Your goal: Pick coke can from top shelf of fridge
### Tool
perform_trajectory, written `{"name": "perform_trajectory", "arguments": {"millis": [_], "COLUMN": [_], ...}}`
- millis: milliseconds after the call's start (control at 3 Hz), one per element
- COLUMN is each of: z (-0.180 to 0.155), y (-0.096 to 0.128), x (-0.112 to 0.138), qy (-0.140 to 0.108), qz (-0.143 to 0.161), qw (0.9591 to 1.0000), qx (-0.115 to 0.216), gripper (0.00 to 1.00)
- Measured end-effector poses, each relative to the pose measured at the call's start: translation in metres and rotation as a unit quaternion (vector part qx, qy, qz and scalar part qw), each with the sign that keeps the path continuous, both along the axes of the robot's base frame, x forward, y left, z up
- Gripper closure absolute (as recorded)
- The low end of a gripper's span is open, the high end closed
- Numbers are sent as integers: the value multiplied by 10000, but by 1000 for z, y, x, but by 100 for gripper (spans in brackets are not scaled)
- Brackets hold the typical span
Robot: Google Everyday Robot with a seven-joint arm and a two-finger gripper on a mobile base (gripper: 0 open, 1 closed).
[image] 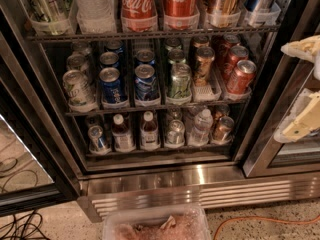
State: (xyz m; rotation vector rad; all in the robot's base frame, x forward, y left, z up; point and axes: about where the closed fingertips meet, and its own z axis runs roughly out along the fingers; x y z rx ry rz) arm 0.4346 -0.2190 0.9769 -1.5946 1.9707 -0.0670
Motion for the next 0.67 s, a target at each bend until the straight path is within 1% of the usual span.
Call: {"name": "perform_trajectory", "arguments": {"millis": [333, 667], "z": [-5, -21], "y": [-15, -14], "x": [15, 27], "qy": [-350, -382], "qz": [344, 628], "qw": [9959, 9905], "qx": [754, 1159], "gripper": [0, 0]}}
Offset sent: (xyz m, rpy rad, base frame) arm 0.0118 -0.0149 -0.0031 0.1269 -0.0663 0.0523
